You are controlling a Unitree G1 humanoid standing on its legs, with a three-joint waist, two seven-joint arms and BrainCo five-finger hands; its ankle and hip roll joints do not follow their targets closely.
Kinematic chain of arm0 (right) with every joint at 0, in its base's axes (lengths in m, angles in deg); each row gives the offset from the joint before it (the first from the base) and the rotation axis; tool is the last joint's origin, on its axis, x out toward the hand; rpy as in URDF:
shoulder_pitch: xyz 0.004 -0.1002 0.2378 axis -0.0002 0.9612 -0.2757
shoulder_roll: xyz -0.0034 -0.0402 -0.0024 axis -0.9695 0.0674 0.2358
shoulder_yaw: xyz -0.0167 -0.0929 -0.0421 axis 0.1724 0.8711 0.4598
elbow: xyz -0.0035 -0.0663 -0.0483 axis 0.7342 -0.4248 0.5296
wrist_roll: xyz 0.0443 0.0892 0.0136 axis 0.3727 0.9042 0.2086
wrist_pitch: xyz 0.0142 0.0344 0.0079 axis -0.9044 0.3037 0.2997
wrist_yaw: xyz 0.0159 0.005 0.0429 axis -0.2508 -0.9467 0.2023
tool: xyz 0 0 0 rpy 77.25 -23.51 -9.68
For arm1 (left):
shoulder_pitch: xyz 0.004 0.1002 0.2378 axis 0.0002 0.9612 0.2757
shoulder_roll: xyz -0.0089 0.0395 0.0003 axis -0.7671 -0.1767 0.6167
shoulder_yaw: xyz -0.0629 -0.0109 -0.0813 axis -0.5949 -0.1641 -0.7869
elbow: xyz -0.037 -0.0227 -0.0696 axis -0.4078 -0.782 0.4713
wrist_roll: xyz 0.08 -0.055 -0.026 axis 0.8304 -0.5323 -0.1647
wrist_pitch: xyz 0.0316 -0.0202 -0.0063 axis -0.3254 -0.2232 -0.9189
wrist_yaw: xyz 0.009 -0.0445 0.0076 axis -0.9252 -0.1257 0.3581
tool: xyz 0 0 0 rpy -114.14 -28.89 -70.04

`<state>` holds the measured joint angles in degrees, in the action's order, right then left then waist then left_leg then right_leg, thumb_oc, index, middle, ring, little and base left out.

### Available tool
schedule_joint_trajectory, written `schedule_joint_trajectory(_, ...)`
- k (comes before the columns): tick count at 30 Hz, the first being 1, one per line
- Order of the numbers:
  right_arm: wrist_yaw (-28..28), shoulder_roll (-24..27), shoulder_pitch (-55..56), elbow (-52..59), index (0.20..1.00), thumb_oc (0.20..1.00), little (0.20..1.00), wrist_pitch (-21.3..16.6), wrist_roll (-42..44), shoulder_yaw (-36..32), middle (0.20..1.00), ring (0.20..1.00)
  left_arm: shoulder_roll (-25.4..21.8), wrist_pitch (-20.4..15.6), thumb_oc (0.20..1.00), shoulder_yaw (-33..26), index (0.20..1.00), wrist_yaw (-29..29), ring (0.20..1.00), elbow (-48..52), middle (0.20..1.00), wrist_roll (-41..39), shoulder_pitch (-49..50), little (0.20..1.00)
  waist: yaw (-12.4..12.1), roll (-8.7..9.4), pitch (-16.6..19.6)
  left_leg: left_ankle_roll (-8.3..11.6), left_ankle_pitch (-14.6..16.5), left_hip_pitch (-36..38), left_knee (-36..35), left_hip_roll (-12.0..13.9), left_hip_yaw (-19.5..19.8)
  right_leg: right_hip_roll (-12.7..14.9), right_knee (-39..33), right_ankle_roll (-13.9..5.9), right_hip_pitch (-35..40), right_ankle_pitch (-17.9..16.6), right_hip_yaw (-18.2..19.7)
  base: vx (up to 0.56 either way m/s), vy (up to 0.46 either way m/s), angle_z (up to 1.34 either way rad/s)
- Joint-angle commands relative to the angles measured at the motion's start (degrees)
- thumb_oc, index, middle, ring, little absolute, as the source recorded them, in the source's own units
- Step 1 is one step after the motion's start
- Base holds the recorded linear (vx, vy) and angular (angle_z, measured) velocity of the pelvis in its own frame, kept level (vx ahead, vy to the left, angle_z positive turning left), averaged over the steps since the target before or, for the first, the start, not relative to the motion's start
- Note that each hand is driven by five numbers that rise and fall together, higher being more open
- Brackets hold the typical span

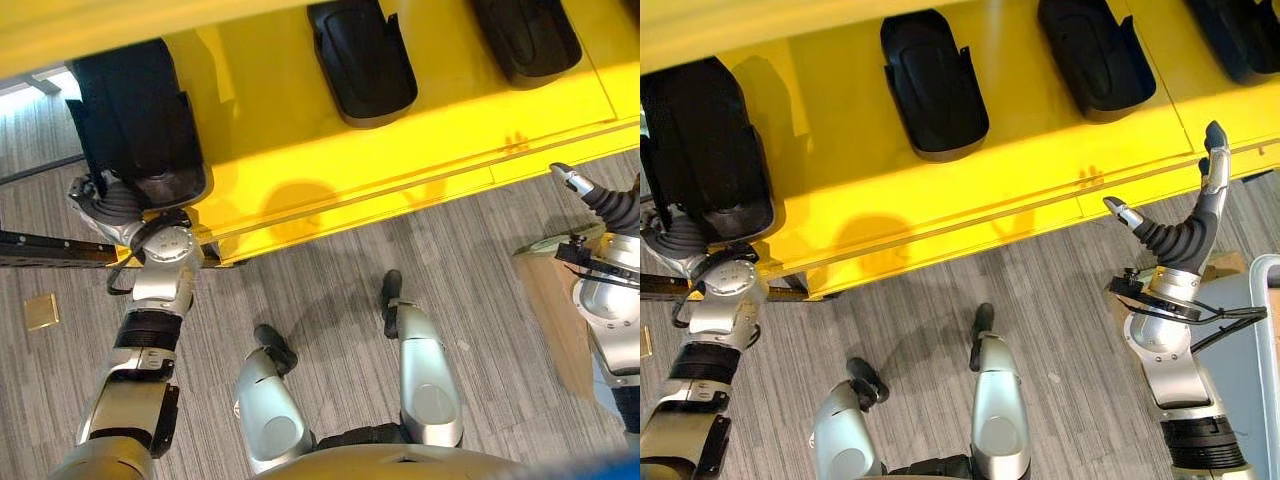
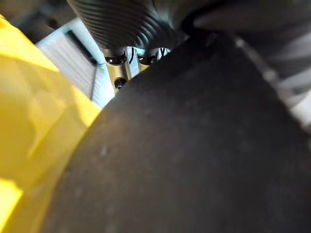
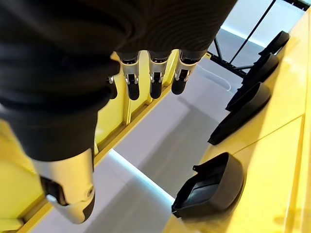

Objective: Move parts from the plastic box to the shelf.

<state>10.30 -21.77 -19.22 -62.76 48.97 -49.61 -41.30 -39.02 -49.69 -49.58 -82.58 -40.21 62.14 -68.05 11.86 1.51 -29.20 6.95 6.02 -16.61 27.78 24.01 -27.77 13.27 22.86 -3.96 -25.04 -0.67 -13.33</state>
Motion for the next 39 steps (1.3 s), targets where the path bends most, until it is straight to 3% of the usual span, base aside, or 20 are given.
schedule_joint_trajectory(1, 0.6, 1.9, -1.7, -0.1, 1.000, 1.000, 1.000, -1.0, 1.1, -1.8, 1.000, 1.000, -5.2, -1.0, 0.200, -1.8, 0.200, 2.0, 0.200, 0.3, 0.200, 2.3, -2.4, 0.200, 1.2, 1.08, 1.1, -1.11, -4.4, -7.4, 1.6, -1.5, -0.9, -2.5, 8.3, -0.13, 4.4, 14.1, 0.5, 0.01, 0.057, -0.04)
schedule_joint_trajectory(12, 3.0, 2.8, -4.0, -0.8, 1.000, 1.000, 1.000, 0.0, 2.0, -1.0, 1.000, 1.000, -6.6, 0.6, 0.200, 0.8, 0.200, 6.4, 0.200, -6.9, 0.200, -2.6, -9.0, 0.200, 2.6, 1.39, 0.0, -1.50, -3.6, -8.7, 4.0, -1.4, -1.5, -2.5, 10.9, -0.18, 2.1, 14.6, 1.7, 0.01, 0.034, -0.04)
schedule_joint_trajectory(24, 3.2, 1.3, -4.2, -0.5, 1.000, 1.000, 1.000, 2.3, 1.3, -0.1, 1.000, 1.000, -2.2, -0.4, 0.200, -1.9, 0.200, 0.1, 0.200, -8.9, 0.200, -8.8, -10.3, 0.200, 2.4, 2.71, -0.6, -2.27, -1.4, -8.4, 3.6, -2.6, -1.7, -3.2, 12.6, -0.07, 0.5, 15.6, 1.9, 0.05, -0.009, 0.01)
schedule_joint_trajectory(39, 3.9, 2.6, -4.0, -0.4, 1.000, 1.000, 1.000, 3.4, 2.9, -0.5, 1.000, 1.000, -5.7, 2.3, 0.200, -1.2, 0.200, 0.3, 0.200, -11.9, 0.200, -6.2, -12.0, 0.200, 3.2, 2.68, -0.6, -2.82, 0.6, -9.0, 4.6, -2.6, -2.2, -3.4, 16.2, 0.61, -2.7, 16.7, 2.2, 0.03, 0.000, 0.00)
